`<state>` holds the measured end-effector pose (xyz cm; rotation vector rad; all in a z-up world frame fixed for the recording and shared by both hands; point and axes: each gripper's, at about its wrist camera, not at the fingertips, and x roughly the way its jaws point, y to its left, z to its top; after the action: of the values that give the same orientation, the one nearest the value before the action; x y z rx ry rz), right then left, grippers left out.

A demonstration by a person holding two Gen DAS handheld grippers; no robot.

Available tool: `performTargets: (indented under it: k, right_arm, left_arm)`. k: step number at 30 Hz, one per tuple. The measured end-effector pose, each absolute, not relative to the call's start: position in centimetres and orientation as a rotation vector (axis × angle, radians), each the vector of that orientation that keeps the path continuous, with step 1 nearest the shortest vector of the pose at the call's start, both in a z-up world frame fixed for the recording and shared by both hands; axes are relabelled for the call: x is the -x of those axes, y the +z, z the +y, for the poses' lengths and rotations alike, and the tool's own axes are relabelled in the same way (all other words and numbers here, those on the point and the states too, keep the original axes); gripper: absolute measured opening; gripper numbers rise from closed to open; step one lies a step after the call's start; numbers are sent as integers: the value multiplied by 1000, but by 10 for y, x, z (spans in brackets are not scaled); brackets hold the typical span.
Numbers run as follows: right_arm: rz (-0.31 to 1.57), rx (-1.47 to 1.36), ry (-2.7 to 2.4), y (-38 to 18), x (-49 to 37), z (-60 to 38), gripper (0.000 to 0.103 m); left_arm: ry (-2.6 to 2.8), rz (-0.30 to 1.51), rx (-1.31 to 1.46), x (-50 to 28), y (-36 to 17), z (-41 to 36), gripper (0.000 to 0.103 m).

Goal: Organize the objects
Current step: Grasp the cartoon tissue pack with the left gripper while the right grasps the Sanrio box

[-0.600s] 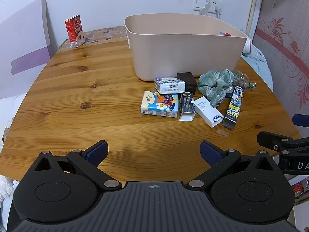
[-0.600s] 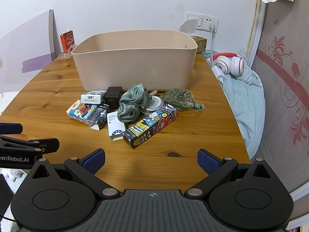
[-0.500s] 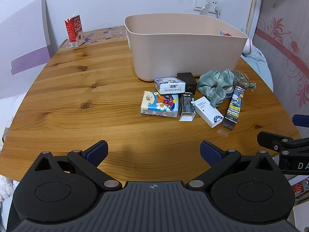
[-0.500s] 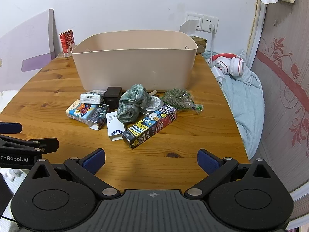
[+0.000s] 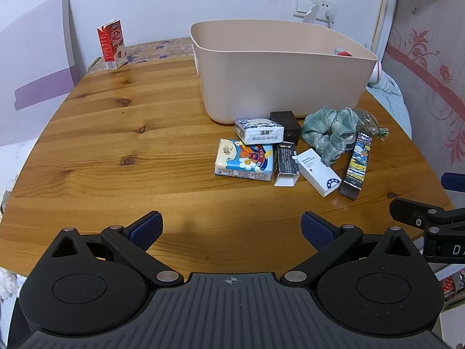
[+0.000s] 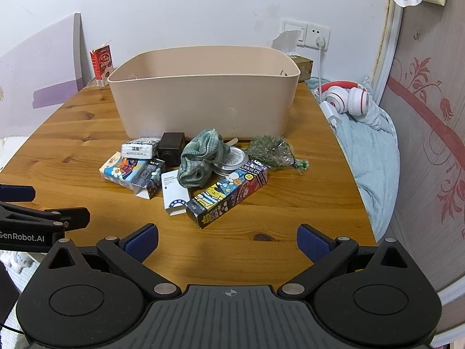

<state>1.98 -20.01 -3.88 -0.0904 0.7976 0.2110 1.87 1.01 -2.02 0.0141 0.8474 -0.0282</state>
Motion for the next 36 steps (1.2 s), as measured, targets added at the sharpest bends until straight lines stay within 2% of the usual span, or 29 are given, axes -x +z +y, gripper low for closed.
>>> performTargets:
  k: [23,36]
  right_arm:
    - [827,42,182,-56,-69,-194,103]
    - [874,44,141,-78,-104,-188,98]
  left_arm:
    - [-40,849,-22,-82,-37,24,103]
    - [-74,870,-5,-117,-56,23,103]
